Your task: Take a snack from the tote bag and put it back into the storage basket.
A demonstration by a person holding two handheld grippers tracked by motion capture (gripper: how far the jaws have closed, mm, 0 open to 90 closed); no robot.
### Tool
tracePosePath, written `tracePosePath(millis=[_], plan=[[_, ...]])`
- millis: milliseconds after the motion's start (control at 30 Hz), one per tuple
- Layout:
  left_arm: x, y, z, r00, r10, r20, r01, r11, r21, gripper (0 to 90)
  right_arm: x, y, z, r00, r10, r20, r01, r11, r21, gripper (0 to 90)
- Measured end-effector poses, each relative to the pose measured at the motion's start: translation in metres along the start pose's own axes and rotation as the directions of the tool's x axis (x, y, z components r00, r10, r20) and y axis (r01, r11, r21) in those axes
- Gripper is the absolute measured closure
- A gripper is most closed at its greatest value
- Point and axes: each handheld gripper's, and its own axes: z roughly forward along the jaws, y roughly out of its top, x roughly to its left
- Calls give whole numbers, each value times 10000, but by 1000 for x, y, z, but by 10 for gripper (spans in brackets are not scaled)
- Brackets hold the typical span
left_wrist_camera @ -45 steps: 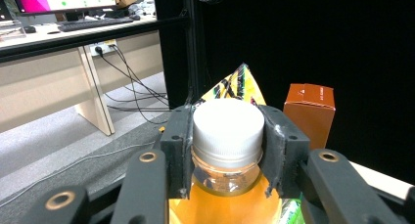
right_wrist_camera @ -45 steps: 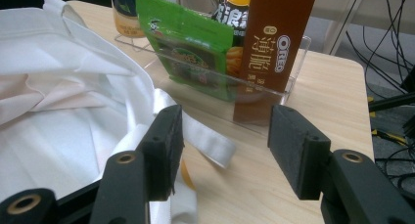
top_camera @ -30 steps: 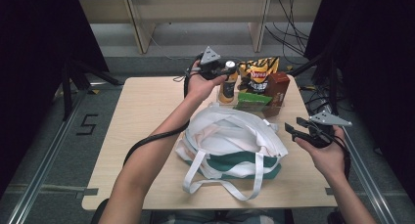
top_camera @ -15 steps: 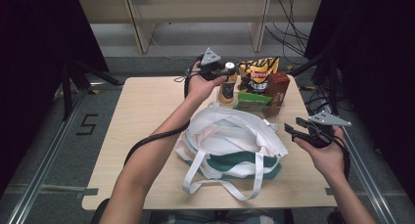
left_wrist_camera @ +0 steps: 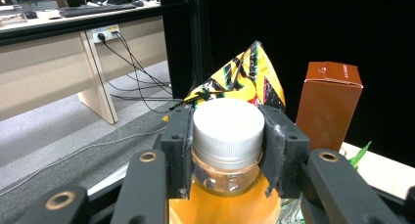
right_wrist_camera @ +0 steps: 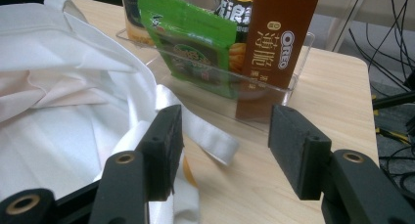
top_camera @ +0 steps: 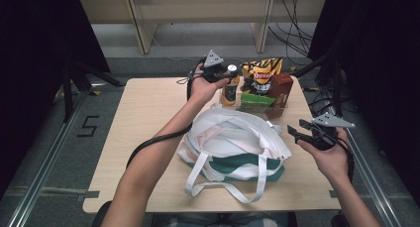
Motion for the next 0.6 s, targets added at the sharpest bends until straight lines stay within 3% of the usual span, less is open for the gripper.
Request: tracePosePath(millis=[233, 600], plan=[[0, -3, 1, 10000, -16, -28, 16, 10000, 91, 591, -1, 0, 0, 9999, -154, 49, 154, 9999, 44, 472], [1, -8, 2, 10000, -52, -70, 53, 9997, 235, 591, 1, -1, 1, 9999, 40, 93, -39, 10000, -84, 471]])
